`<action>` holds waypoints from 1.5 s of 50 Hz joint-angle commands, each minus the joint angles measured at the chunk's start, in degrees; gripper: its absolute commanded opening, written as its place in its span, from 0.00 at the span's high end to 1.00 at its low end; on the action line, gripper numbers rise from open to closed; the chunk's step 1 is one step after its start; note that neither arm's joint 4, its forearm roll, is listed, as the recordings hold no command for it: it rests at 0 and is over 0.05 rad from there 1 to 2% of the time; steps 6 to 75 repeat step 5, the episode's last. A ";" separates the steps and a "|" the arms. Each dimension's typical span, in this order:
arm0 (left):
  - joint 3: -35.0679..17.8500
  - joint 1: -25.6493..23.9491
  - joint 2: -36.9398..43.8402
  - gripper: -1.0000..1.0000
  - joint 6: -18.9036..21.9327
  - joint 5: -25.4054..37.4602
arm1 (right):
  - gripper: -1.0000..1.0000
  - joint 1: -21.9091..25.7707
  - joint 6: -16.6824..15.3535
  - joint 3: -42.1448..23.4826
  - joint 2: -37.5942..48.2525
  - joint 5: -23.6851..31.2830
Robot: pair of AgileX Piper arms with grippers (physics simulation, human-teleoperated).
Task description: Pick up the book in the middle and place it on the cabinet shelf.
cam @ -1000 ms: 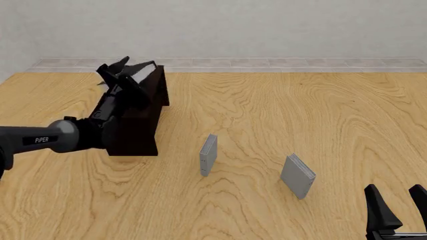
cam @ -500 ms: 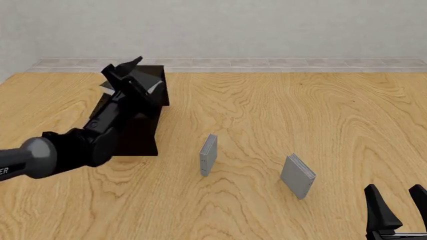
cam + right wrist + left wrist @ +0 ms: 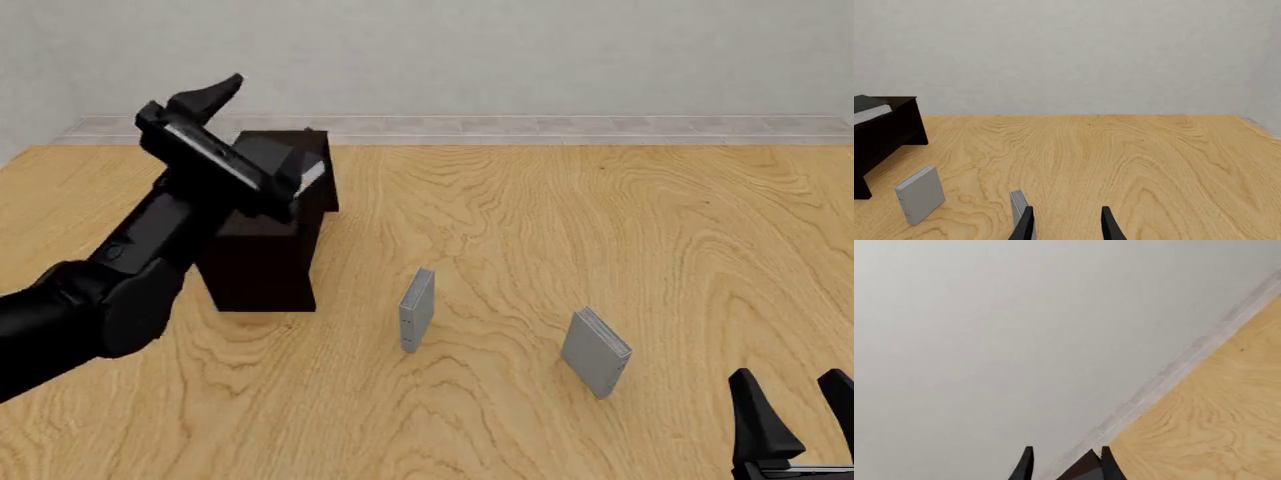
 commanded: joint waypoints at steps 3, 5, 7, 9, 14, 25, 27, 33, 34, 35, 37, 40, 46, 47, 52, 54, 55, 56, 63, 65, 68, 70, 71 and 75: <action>7.50 -3.33 -12.09 0.00 -17.75 -0.20 | 0.00 0.01 -0.01 0.00 0.00 0.00; 9.28 -3.97 -12.84 0.00 -16.87 -2.16 | 0.00 0.01 0.00 0.00 0.00 0.00; 9.28 -3.97 -12.84 0.00 -16.87 -2.16 | 0.00 0.01 0.00 0.00 0.00 0.00; 9.28 -3.97 -12.84 0.00 -16.87 -2.16 | 0.00 0.01 0.00 0.00 0.00 0.00; 9.28 -3.97 -12.84 0.00 -16.87 -2.16 | 0.00 0.01 0.00 0.00 0.00 0.00; 9.28 -3.97 -12.84 0.00 -16.87 -2.16 | 0.00 0.01 0.00 0.00 0.00 0.00; 9.28 -3.97 -12.84 0.00 -16.87 -2.16 | 0.00 0.01 0.00 0.00 0.00 0.00; 9.28 -3.97 -12.84 0.00 -16.87 -2.16 | 0.00 0.01 0.00 0.00 0.00 0.00; 9.28 -3.97 -12.84 0.00 -16.87 -2.16 | 0.00 0.01 0.00 0.00 0.00 0.00; 9.28 -3.97 -12.84 0.00 -16.87 -2.16 | 0.00 0.01 0.00 0.00 0.00 0.00; 9.28 -3.97 -12.84 0.00 -16.87 -2.16 | 0.00 0.01 0.00 0.00 0.00 0.00; 9.28 -3.97 -12.84 0.00 -16.87 -2.16 | 0.00 0.01 0.00 0.00 0.00 0.00; 9.28 -3.97 -12.84 0.00 -16.87 -2.16 | 0.00 0.01 0.00 0.00 0.00 0.00; 9.28 -3.97 -12.84 0.00 -16.87 -2.16 | 0.00 0.01 0.00 0.00 0.00 0.00; 9.28 -3.97 -12.84 0.00 -16.87 -2.16 | 0.00 0.01 0.00 0.00 0.00 0.00; 9.28 -3.97 -12.84 0.00 -16.87 -2.16 | 0.00 0.01 0.00 0.00 0.00 0.00; 9.28 -3.97 -12.84 0.00 -16.87 -2.16 | 0.00 0.01 0.00 0.00 0.00 0.00; 9.28 -3.97 -12.84 0.00 -16.87 -2.16 | 0.00 0.01 0.00 0.00 0.00 0.00; 9.28 -3.97 -12.84 0.00 -16.87 -2.16 | 0.00 0.01 0.00 0.00 0.00 0.00; 9.28 -3.97 -12.84 0.00 -16.87 -2.16 | 0.00 0.01 0.00 0.00 0.00 0.00; 9.28 -3.97 -12.84 0.00 -16.87 -2.16 | 0.00 0.01 0.00 0.00 0.00 0.00; 9.28 -3.97 -12.84 0.00 -16.87 -2.16 | 0.00 0.01 0.00 0.00 0.00 0.00; 9.28 -3.97 -12.84 0.00 -16.87 -2.16 | 0.00 0.01 0.00 0.00 0.00 0.00; 9.28 -3.97 -12.84 0.00 -16.87 -2.16 | 0.00 0.01 0.00 0.00 0.00 0.00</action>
